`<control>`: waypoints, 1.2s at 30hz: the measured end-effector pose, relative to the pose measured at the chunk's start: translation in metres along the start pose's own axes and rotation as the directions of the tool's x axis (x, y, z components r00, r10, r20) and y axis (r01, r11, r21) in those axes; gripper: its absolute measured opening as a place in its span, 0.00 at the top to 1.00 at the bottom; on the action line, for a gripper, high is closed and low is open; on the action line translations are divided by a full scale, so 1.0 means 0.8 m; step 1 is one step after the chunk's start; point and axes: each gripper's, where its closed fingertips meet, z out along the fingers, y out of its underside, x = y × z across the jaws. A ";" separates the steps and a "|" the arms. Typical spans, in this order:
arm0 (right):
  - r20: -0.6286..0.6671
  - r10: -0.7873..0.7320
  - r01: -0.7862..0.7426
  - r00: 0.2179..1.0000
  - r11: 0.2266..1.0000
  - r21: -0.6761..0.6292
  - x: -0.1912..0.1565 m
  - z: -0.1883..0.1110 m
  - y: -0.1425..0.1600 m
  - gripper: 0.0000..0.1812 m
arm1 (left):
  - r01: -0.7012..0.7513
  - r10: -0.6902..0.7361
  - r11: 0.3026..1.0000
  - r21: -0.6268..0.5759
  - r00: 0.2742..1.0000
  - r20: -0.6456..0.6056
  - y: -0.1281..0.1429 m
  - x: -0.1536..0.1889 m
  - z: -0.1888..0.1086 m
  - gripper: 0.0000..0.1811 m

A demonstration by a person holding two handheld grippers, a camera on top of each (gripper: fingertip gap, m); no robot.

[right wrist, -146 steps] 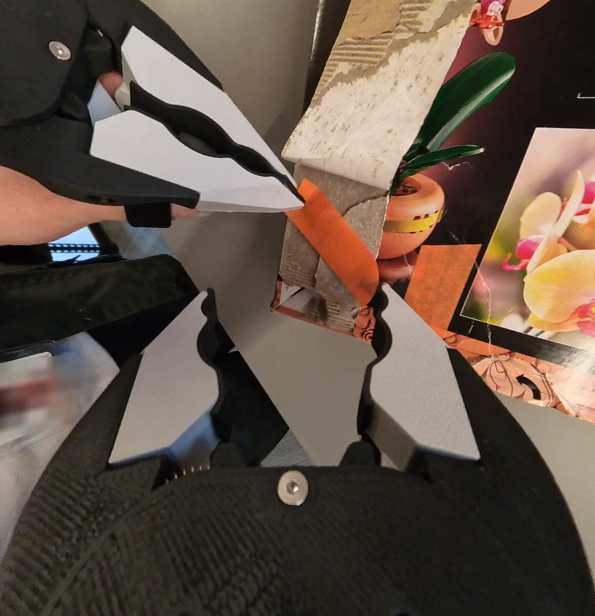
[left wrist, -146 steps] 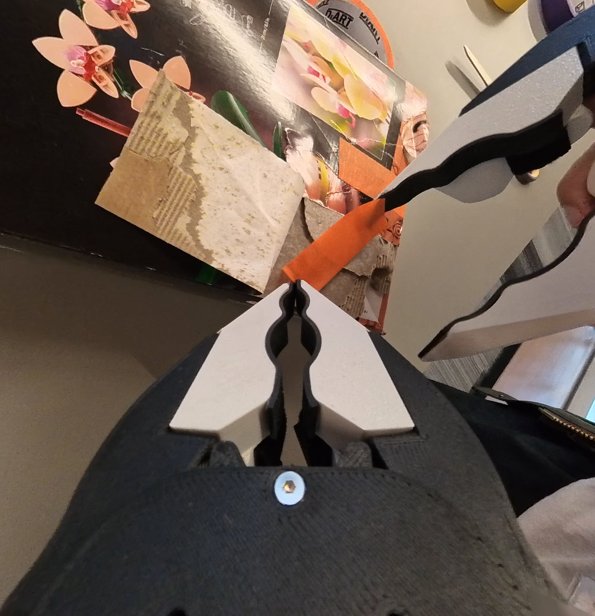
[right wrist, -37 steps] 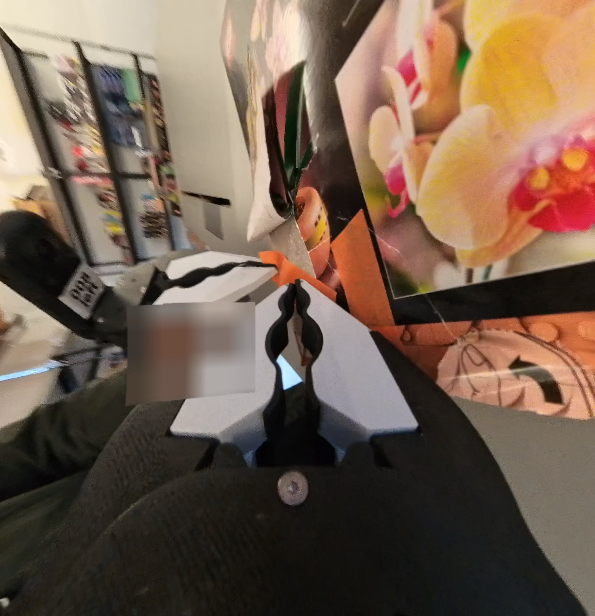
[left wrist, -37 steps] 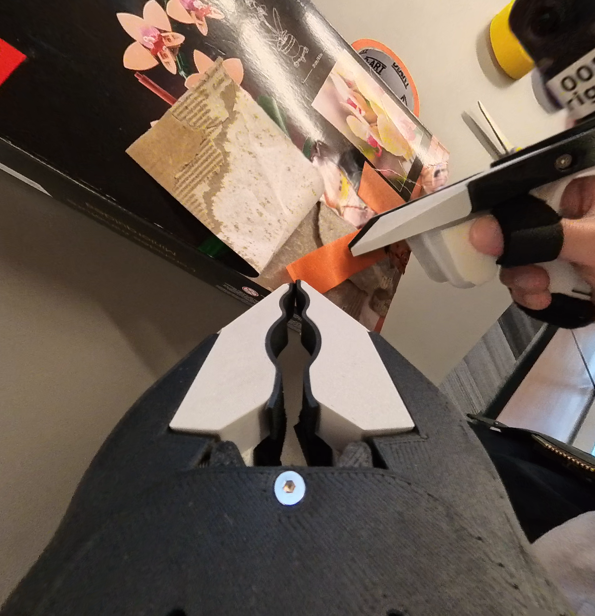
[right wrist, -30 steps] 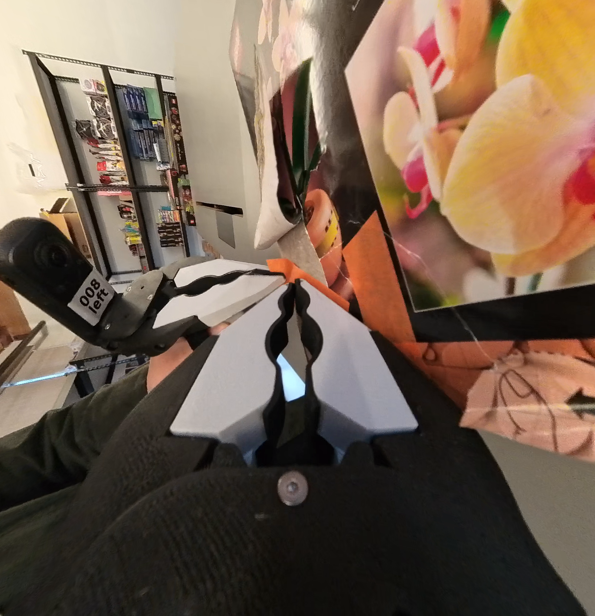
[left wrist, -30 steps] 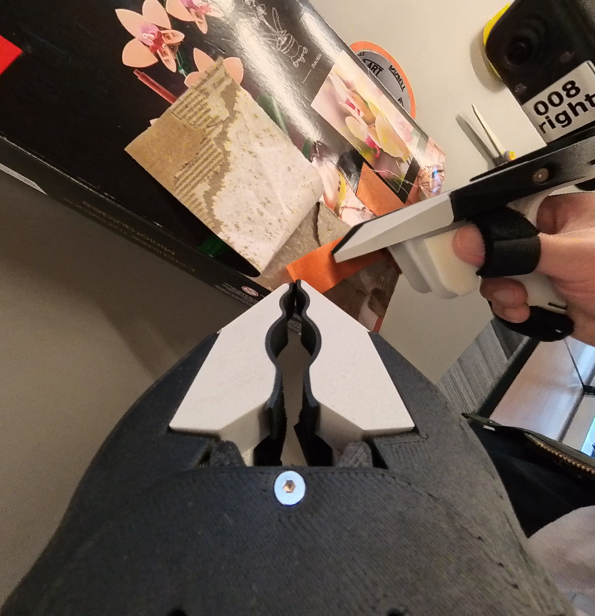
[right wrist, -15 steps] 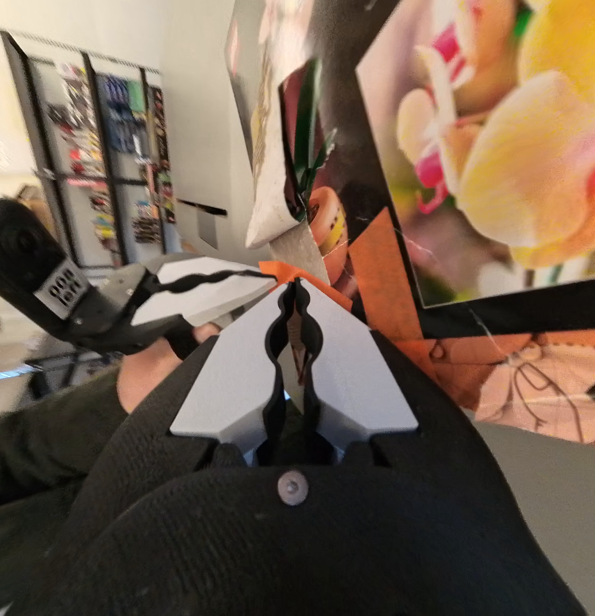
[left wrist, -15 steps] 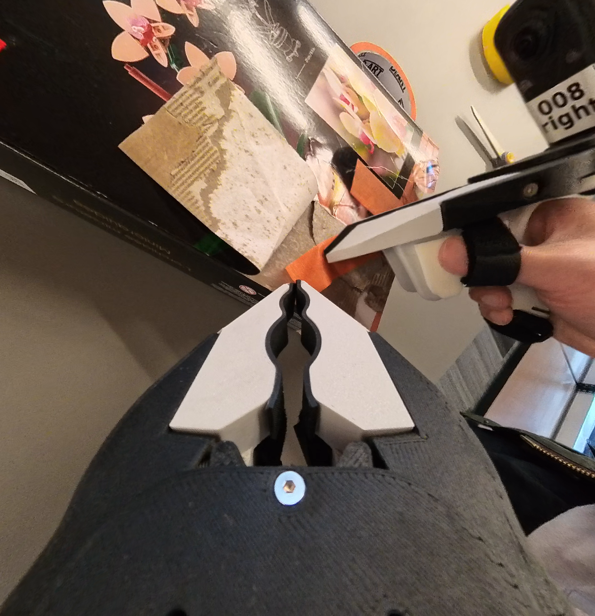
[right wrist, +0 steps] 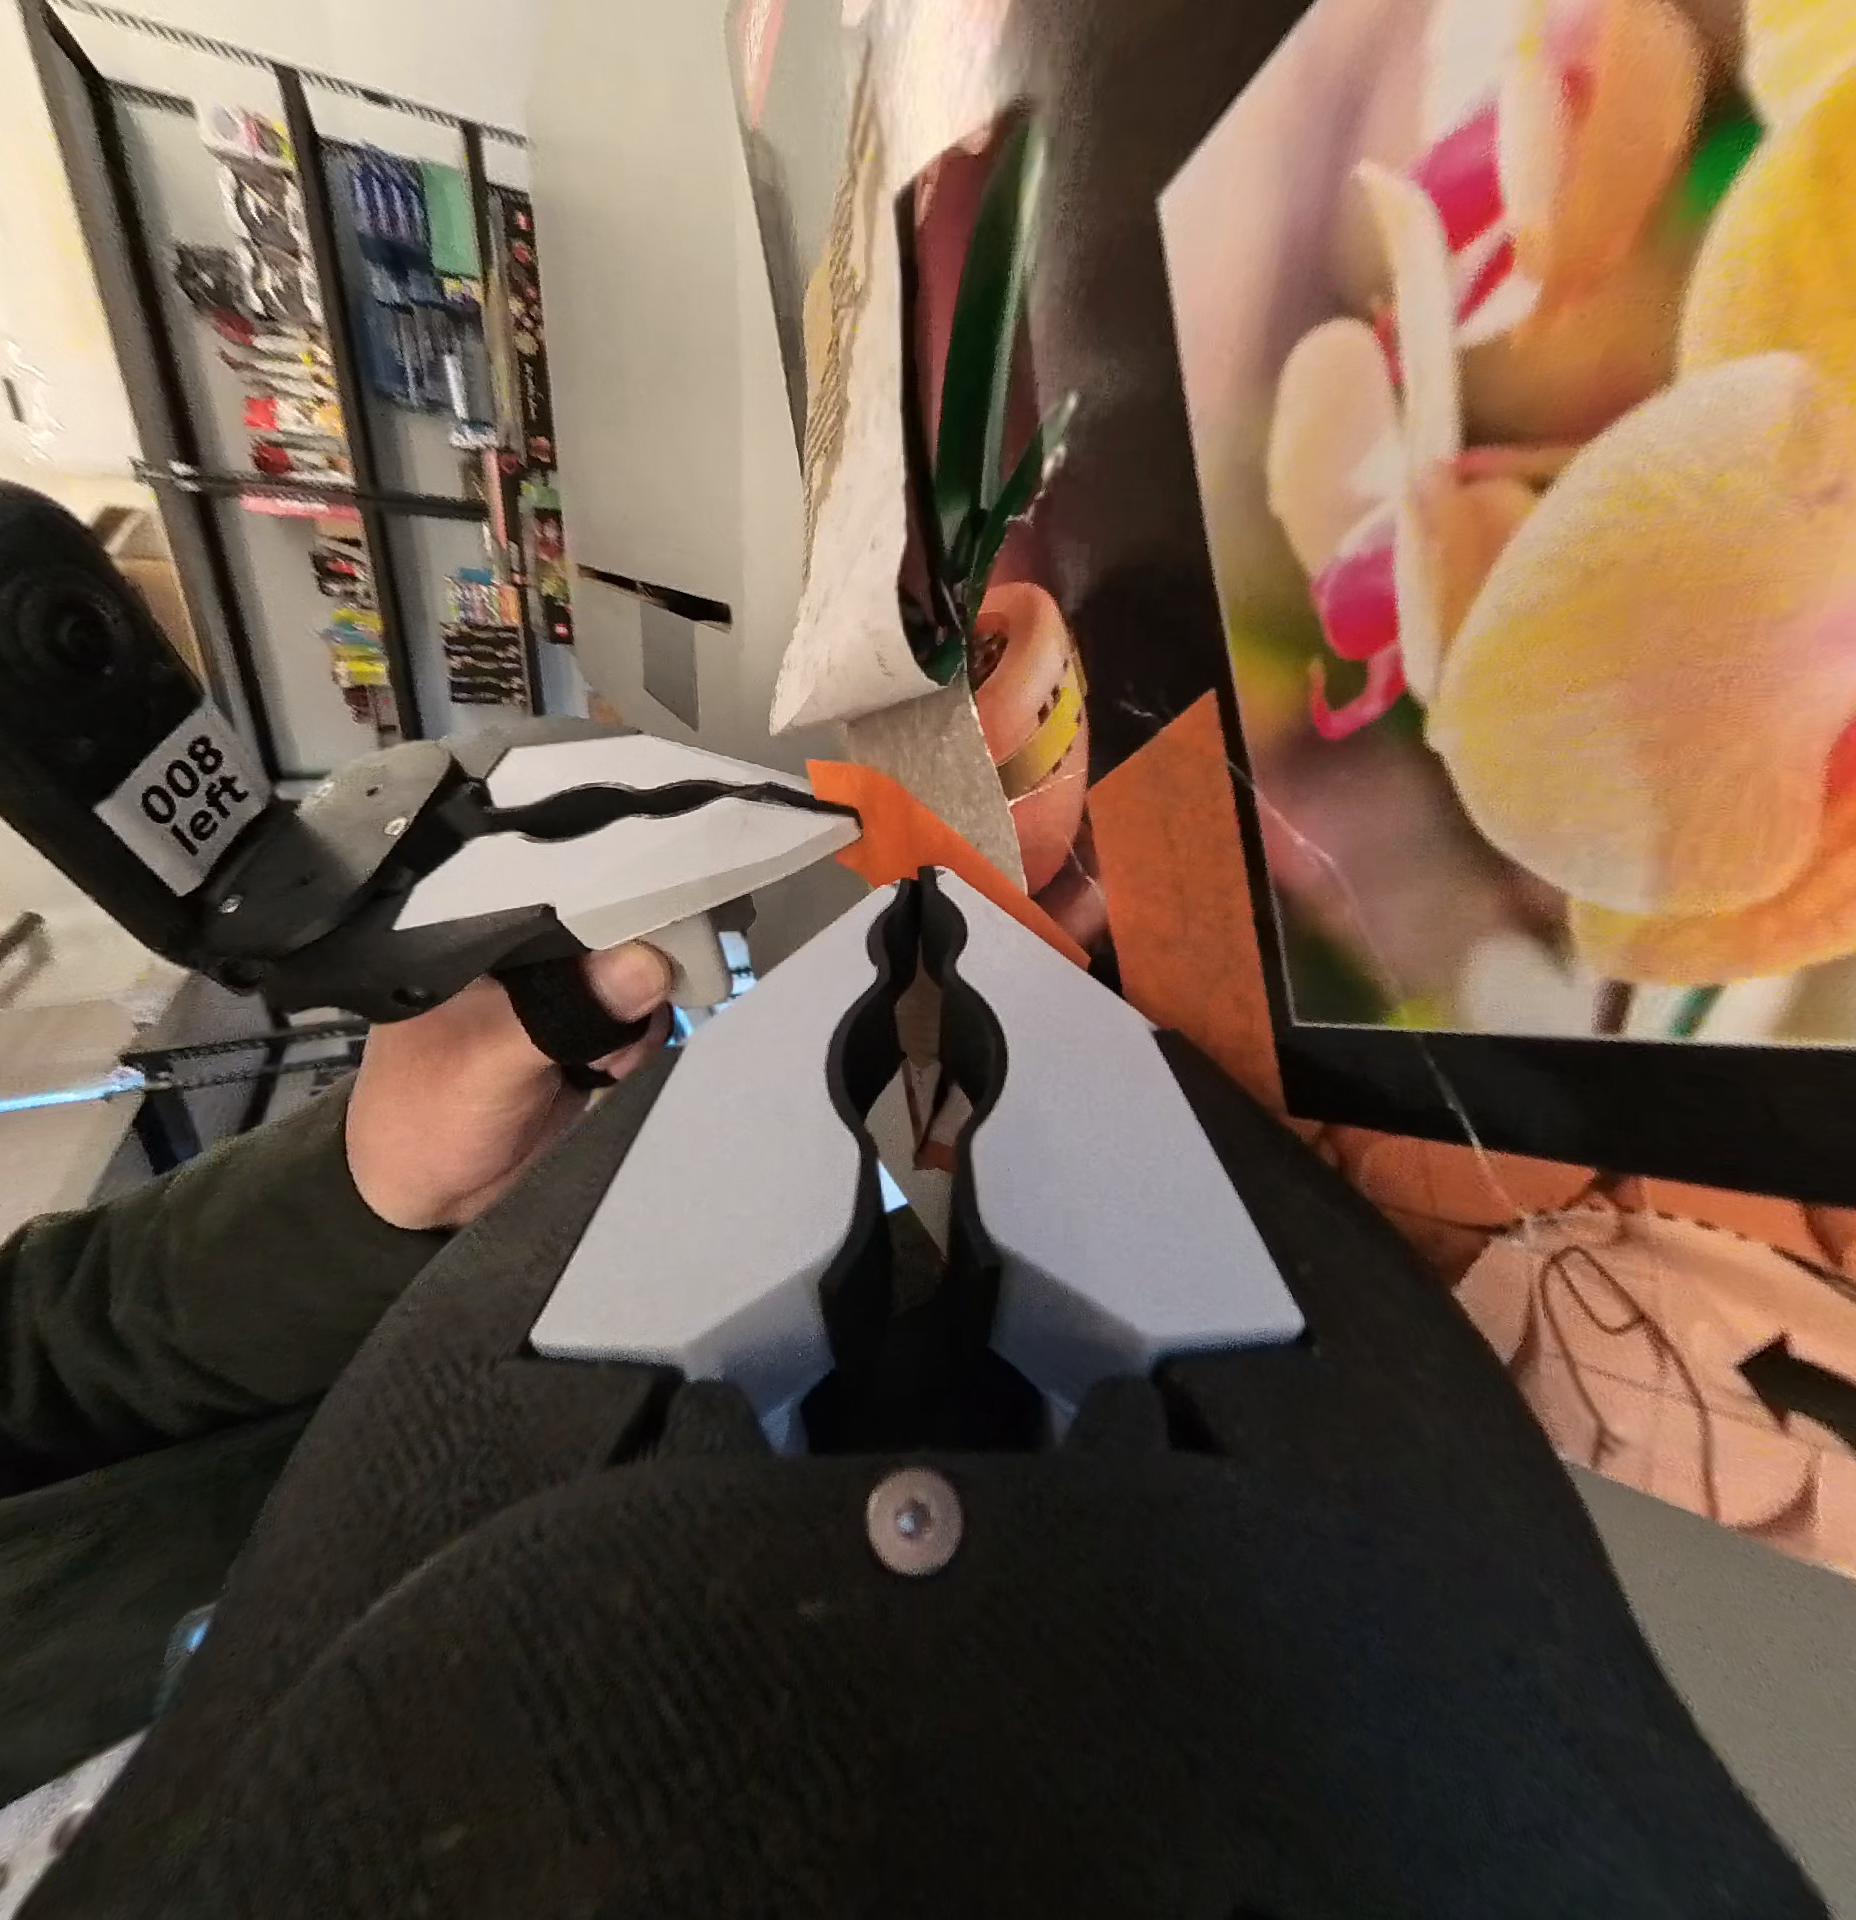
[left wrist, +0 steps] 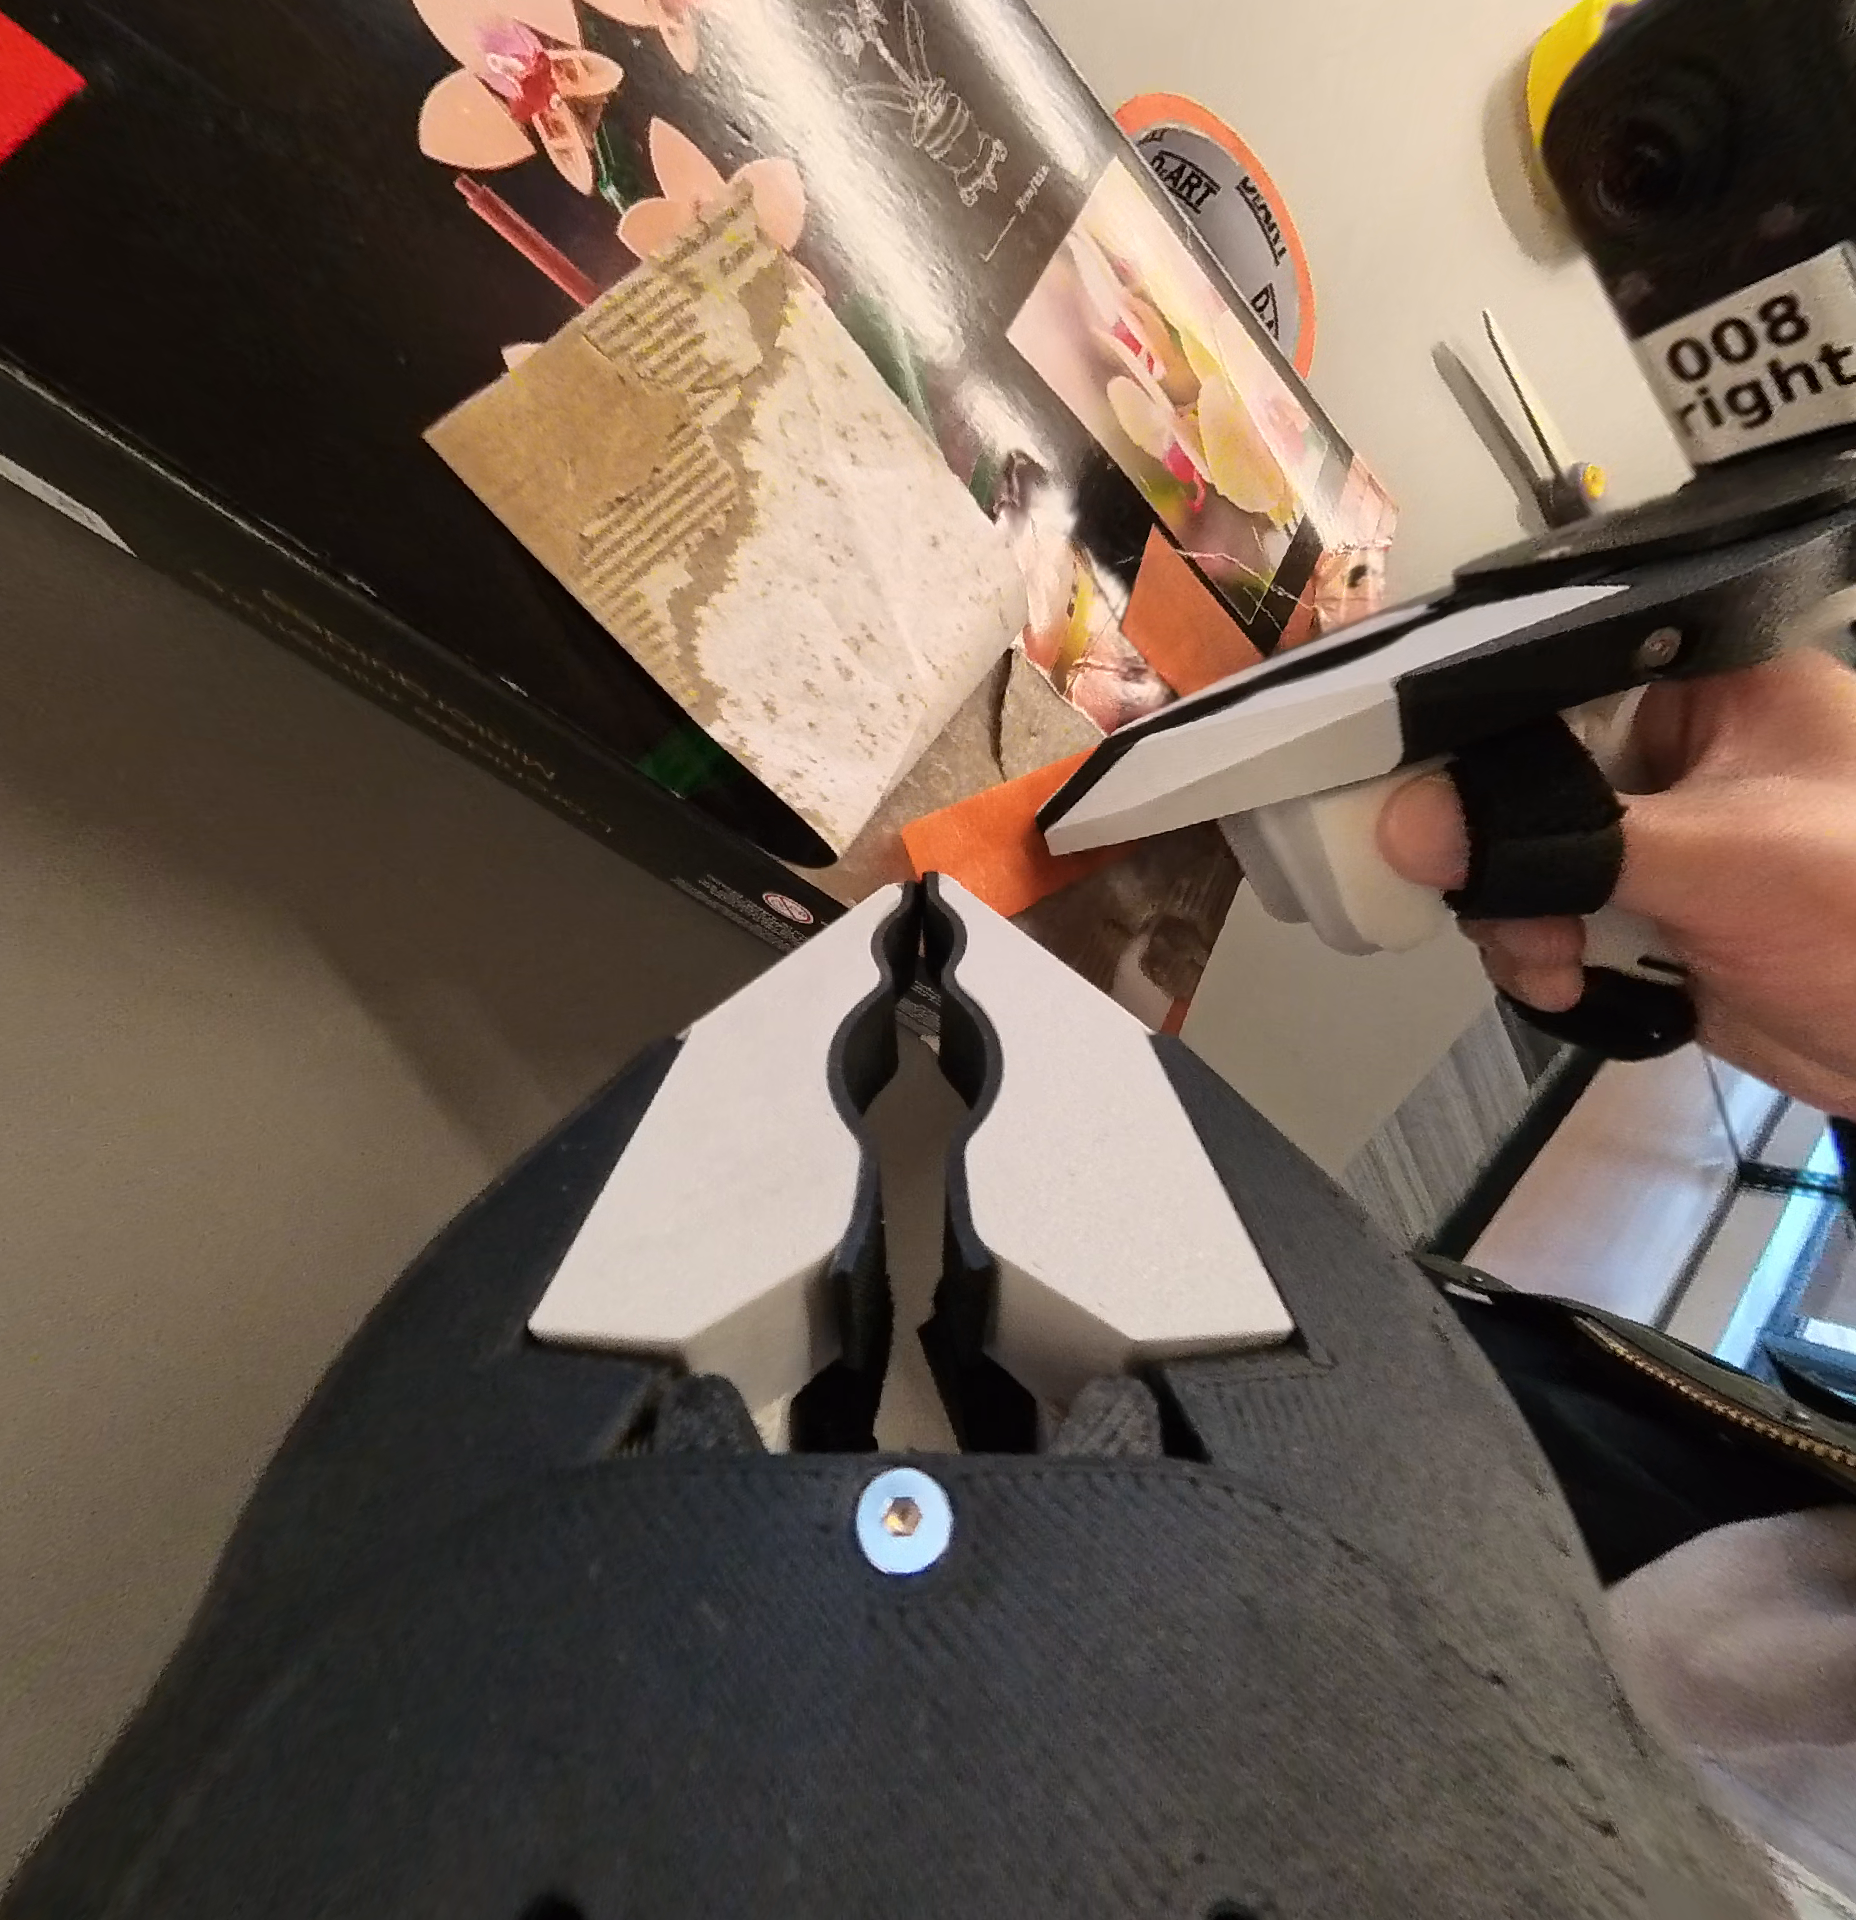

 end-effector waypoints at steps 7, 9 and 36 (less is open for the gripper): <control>-0.048 -0.067 0.065 0.997 0.998 -0.026 0.002 0.000 0.001 1.00 | -0.006 0.006 1.000 -0.021 1.000 -0.022 -0.001 0.004 -0.004 1.00; -0.052 -0.077 0.075 0.996 0.997 -0.026 0.003 0.000 0.001 1.00 | -0.013 0.012 1.000 -0.022 0.999 -0.036 -0.001 0.005 -0.005 1.00; -0.072 -0.099 0.096 0.993 0.995 -0.038 0.005 -0.001 0.003 1.00 | 0.165 -0.148 0.984 0.073 0.969 -0.196 -0.012 0.040 0.002 1.00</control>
